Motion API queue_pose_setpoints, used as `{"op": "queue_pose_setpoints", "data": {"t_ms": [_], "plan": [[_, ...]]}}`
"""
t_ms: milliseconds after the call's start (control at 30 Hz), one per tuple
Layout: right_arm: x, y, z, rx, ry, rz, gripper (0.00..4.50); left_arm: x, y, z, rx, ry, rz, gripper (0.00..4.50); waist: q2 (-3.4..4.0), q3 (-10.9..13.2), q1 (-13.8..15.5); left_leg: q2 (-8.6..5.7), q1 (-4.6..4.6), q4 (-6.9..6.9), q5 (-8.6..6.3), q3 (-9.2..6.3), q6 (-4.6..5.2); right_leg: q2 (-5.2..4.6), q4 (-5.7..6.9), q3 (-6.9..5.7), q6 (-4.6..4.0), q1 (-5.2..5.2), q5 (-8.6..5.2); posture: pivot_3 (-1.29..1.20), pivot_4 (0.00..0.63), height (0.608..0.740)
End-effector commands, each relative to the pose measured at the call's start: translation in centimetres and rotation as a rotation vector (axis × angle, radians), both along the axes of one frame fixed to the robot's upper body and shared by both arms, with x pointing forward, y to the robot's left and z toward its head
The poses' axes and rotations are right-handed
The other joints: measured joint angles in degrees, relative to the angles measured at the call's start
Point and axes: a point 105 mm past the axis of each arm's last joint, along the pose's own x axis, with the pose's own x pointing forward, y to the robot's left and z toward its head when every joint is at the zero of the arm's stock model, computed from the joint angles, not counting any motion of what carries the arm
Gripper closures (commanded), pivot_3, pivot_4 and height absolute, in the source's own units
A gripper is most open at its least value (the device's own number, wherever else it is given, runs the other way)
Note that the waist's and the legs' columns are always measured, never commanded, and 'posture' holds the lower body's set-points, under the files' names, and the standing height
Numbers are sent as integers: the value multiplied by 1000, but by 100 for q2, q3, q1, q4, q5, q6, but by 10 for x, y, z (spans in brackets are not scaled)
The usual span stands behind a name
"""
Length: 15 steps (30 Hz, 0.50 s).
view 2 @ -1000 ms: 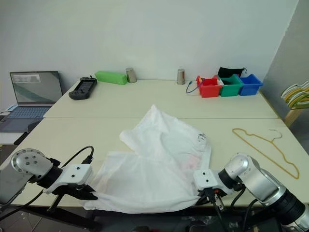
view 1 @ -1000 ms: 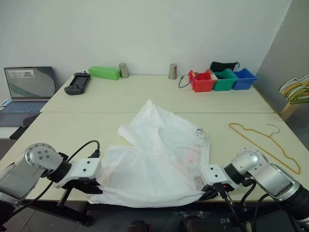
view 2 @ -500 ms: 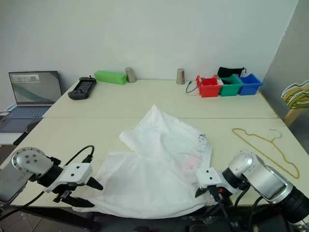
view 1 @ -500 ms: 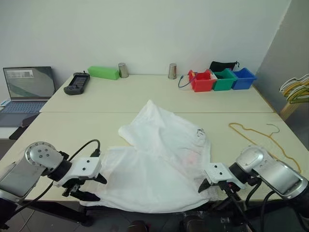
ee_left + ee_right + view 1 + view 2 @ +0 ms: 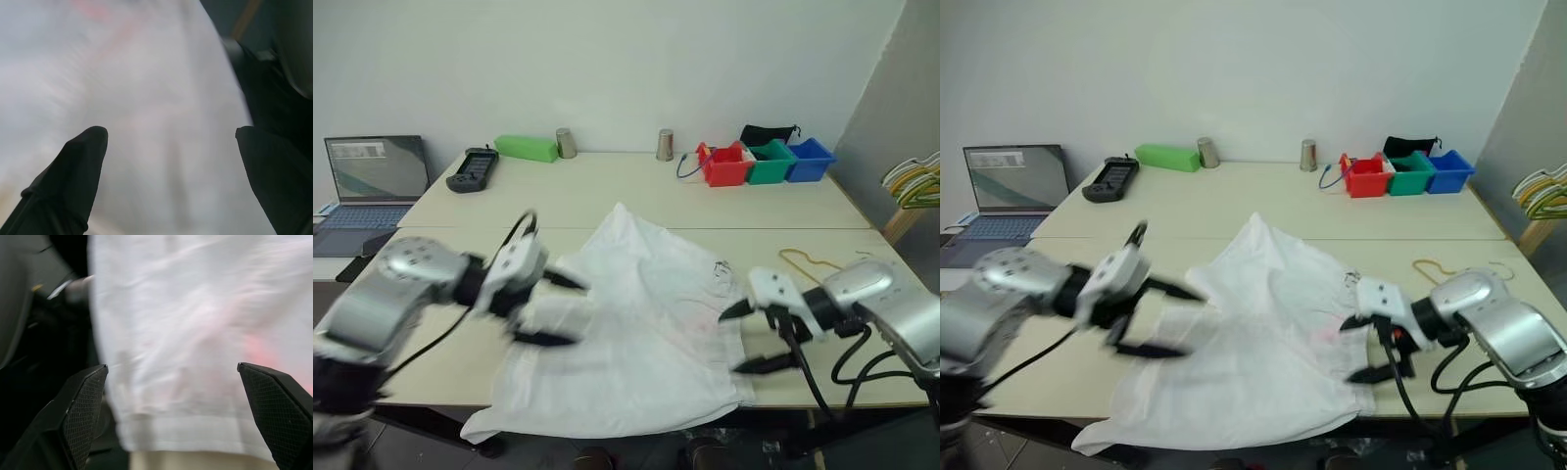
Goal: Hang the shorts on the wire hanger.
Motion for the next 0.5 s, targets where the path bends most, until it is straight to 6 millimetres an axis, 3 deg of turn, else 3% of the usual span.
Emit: {"op": "queue_pose_setpoints", "data": {"t_ms": [33, 200, 400, 500], "plan": [[46, -56, 7, -53, -138, -437, 0, 31, -33, 2, -93, -94, 132, 34, -18, -11, -65, -1, -1, -1, -1, 8, -1, -2, -9, 13, 3, 0, 2, -204, 24, 740], [73, -122, 4, -124, -162, -789, 0, 34, -84, -6, -173, -109, 96, 34, -16, -9, -348, -11, -10, -6, -2, 47, 0, -10, -14, 68, 4, -20, 2, -241, 31, 740], [93, -180, 1, -218, -158, -938, 0, 35, -125, -4, -248, -111, 82, 34, -9, -6, -733, -8, 2, -6, -8, 96, 12, -1, -8, 123, 17, -25, 8, -248, 37, 740], [100, -198, -1, -227, -134, -986, 0, 30, -138, -1, -281, -99, 69, 34, -9, -6, -891, -8, 4, -11, -11, 117, 16, 0, -11, 141, 20, -20, 8, -234, 41, 740]]}}
